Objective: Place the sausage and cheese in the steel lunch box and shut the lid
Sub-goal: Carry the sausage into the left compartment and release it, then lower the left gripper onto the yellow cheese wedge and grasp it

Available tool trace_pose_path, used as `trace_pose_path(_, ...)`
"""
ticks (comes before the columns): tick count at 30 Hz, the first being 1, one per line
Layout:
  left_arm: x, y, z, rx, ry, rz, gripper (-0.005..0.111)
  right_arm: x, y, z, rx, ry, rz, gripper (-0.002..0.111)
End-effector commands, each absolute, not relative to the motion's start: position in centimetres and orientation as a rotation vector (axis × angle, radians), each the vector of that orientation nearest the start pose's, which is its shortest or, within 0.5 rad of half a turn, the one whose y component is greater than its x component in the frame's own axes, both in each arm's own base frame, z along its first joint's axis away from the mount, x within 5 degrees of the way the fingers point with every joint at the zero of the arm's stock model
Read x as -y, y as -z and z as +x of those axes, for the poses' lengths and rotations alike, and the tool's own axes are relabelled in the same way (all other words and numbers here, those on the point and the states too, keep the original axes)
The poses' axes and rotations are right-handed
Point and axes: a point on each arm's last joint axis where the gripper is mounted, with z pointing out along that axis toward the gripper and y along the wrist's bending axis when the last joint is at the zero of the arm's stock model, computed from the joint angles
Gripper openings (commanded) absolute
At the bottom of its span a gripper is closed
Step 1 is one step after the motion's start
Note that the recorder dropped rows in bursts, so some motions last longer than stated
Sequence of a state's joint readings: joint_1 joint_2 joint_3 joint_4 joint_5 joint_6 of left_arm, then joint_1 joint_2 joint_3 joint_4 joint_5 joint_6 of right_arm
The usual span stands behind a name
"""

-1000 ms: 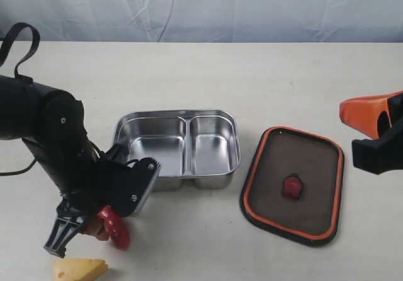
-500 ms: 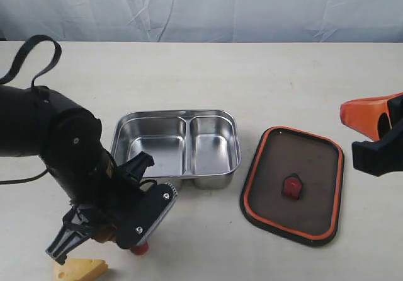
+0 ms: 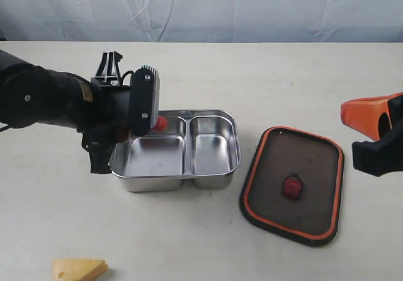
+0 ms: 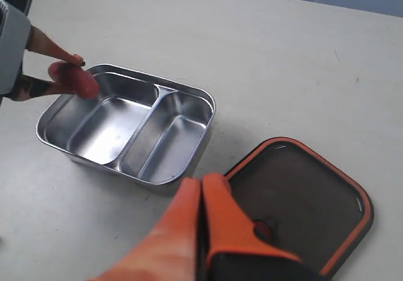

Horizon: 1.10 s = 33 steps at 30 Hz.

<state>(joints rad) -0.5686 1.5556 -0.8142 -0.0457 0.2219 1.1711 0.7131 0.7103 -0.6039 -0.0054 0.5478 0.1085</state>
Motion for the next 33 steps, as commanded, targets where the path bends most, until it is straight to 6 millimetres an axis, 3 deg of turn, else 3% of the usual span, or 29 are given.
trace_pose_path(1,16.8,-19.3,26.6,-1.681,-0.204,1.742,0.005,-8.9,-30.5,10.5,-2.063,-0.458,-0.654,0.001)
trace_pose_path(2,16.9,-19.3,26.7,-1.684,-0.200,1.724,0.008,-8.9,-30.5,10.5,-2.063,-0.458,-0.654,0.001)
trace_pose_path(8,17.0,-18.4,26.7,-1.784,-0.139,1.662,0.067,-8.9,-30.5,10.5,-2.063,-0.453,-0.657,0.001)
trace_pose_path(9,16.9,-18.6,26.6,-1.785,-0.136,1.665,0.070,-8.9,-30.5,10.5,-2.063,-0.453,-0.657,0.001)
trace_pose_path(11,16.7,-19.1,26.1,-1.804,-0.119,1.690,0.072,-8.9,-30.5,10.5,-2.063,-0.446,-0.661,0.001)
trace_pose_path(23,14.0,-23.7,19.6,-2.306,0.201,1.625,0.068,-8.8,-30.3,10.5,-2.080,-0.438,-0.667,0.001)
trace_pose_path(29,14.2,-23.8,18.1,-2.495,0.396,1.544,0.068,-8.8,-30.3,10.5,-2.082,-0.437,-0.668,0.001)
trace_pose_path(33,13.7,-21.9,17.4,-2.612,0.405,1.530,0.068,-8.8,-30.3,10.4,-2.087,-0.435,-0.669,0.001)
